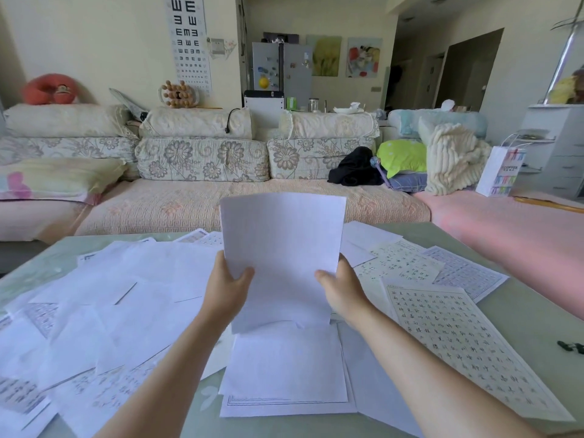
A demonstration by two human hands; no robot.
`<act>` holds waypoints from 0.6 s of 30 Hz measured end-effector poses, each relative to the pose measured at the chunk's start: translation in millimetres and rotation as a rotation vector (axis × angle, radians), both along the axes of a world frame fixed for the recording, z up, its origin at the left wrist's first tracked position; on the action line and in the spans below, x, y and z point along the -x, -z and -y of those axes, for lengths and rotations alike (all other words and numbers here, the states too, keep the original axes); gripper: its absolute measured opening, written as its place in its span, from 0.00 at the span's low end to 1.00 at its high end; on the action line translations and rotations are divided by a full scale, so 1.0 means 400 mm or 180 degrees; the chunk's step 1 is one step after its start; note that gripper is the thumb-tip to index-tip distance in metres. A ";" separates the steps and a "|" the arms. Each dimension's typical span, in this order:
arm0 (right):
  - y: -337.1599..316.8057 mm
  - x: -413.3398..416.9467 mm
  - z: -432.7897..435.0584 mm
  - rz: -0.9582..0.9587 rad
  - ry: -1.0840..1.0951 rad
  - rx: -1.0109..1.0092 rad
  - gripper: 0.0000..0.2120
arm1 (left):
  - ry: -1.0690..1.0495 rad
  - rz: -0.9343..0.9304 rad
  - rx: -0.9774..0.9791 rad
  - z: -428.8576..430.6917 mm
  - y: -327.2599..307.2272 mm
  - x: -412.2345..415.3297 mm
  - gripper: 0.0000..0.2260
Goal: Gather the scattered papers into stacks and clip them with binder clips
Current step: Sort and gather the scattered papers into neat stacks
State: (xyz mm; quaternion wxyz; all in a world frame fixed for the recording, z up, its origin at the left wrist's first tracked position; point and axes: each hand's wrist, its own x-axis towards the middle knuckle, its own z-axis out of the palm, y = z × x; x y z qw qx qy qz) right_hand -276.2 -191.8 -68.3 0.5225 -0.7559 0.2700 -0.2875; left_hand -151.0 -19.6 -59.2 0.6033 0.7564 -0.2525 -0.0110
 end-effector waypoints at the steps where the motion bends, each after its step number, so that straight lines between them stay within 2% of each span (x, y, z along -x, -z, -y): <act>1: -0.005 0.002 0.004 0.0018 0.0049 0.0020 0.12 | 0.0001 0.0022 -0.0065 0.011 -0.009 0.004 0.12; 5: -0.043 0.042 0.067 0.0060 0.0384 -0.0043 0.12 | 0.0272 0.0137 -0.0572 0.064 -0.044 0.028 0.12; 8: -0.040 0.109 0.144 -0.0228 0.0524 -0.0157 0.16 | 0.0508 0.0130 -0.0957 0.128 -0.045 0.082 0.10; 12: -0.008 0.228 0.250 -0.0783 0.0771 -0.0121 0.16 | 0.0787 0.0060 -0.1047 0.255 -0.004 0.193 0.11; 16: 0.017 0.355 0.355 -0.1183 0.1267 -0.0018 0.23 | 0.0988 -0.0150 -0.1077 0.391 0.058 0.298 0.11; 18: 0.033 0.416 0.401 -0.1342 0.1403 0.0058 0.20 | 0.1134 -0.0359 -0.1229 0.451 0.084 0.341 0.13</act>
